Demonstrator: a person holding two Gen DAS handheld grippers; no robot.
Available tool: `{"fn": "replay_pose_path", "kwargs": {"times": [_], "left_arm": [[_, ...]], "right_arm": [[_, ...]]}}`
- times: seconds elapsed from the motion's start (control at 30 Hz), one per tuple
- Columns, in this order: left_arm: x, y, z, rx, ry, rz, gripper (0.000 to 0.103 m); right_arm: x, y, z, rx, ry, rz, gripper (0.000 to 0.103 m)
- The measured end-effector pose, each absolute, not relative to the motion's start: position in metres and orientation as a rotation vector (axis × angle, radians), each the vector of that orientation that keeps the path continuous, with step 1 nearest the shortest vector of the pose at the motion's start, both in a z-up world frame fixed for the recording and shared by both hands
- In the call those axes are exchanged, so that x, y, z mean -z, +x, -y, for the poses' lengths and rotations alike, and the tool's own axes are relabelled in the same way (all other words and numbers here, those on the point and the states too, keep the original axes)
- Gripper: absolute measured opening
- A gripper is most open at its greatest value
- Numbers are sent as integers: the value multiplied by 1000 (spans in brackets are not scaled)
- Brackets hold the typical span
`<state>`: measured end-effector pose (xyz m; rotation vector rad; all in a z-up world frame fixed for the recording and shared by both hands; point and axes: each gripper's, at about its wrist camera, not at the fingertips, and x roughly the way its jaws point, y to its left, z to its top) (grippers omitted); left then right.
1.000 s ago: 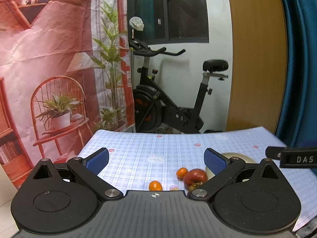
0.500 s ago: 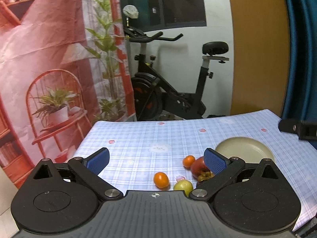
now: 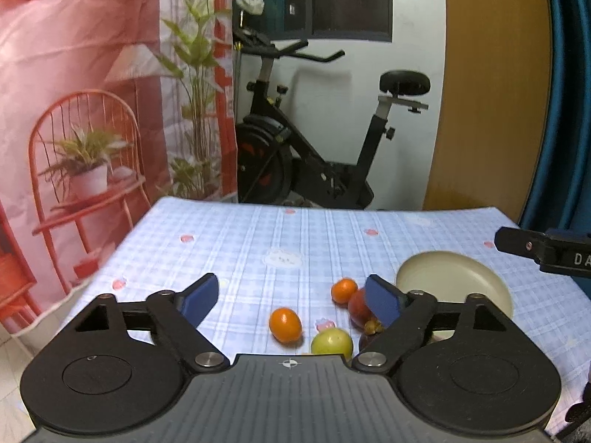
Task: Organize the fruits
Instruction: 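Move the left gripper toward the yellow lemon in the fruit pile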
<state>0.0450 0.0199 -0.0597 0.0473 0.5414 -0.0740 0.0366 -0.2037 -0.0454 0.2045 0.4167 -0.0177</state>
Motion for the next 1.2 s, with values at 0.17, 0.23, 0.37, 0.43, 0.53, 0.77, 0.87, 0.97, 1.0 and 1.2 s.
{"fn": "replay_pose_path", "kwargs": {"times": [0.17, 0.23, 0.37, 0.43, 0.53, 0.77, 0.87, 0.97, 1.0, 1.2], "left_arm": [[78, 37, -32, 110, -28, -495, 83], [84, 33, -37, 113, -58, -466, 83], [94, 32, -41, 97, -70, -487, 83], [99, 32, -42, 74, -77, -502, 84], [103, 38, -44, 60, -80, -569, 84], [104, 47, -45, 88, -23, -623, 84], [103, 47, -55, 119, -86, -638, 84], [106, 45, -58, 128, -91, -644, 85], [108, 44, -58, 131, -85, -647, 86], [112, 41, -51, 165, -38, -659, 95]], "right_arm": [[62, 47, 188, 25, 179, -456, 103], [71, 48, 183, 11, 184, -491, 103], [87, 44, 177, -46, 188, -510, 102], [93, 41, 176, -49, 174, -505, 102], [99, 40, 175, -81, 187, -521, 102], [112, 46, 160, -164, 156, -596, 102], [119, 47, 153, -204, 141, -619, 102], [118, 43, 141, -267, 93, -614, 100], [117, 41, 137, -280, 75, -608, 99], [124, 39, 115, -396, 8, -637, 86]]}}
